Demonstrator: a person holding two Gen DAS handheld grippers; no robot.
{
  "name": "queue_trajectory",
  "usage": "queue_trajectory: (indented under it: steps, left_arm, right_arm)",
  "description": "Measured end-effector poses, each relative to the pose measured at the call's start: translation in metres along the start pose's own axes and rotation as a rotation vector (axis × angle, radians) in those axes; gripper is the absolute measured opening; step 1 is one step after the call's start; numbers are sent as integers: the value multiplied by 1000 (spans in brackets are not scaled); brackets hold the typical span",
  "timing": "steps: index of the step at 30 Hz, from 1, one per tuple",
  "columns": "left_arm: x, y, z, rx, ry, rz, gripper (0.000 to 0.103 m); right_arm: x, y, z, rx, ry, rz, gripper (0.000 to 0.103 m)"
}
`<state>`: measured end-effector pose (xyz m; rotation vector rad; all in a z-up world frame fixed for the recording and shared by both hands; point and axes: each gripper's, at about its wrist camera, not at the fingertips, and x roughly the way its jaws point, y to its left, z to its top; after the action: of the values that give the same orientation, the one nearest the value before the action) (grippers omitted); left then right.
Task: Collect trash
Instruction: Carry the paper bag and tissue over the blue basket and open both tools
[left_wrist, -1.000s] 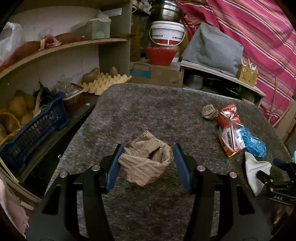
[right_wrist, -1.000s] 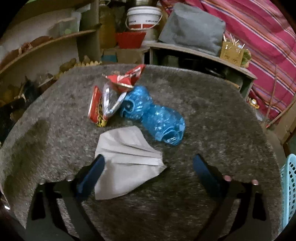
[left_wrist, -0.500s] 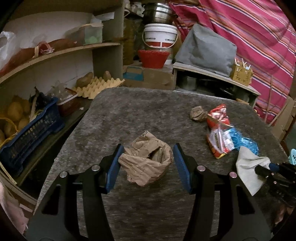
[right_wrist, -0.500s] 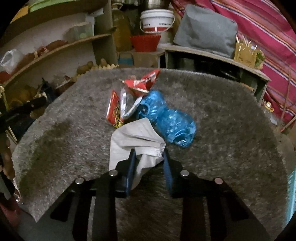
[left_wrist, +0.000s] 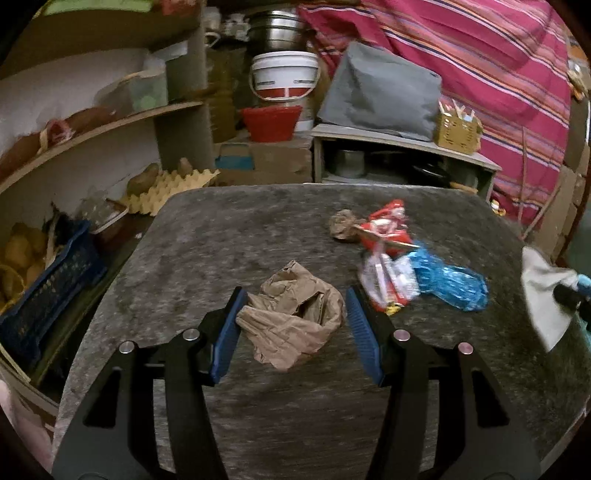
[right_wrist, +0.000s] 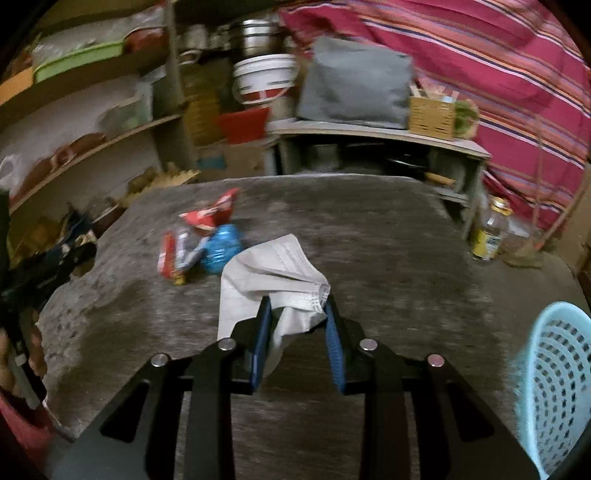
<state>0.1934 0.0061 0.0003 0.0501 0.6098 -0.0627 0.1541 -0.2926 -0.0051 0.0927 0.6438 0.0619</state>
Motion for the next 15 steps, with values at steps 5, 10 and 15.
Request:
queue_trajectory:
  steps: [5,10,15]
  left_arm:
    - [-2,-39,7,47,-20,-42,54]
    - [-3,-77,11,72,-32,-92,54]
    - [-6,-120,13,113,-41,-147,54]
  right_arm:
    - [-11,-37,2,52,-20,-64,29]
    - [-23,-66,0,78,-38,-138,29]
    - [-41,-103,-4,117,-53,-199,29]
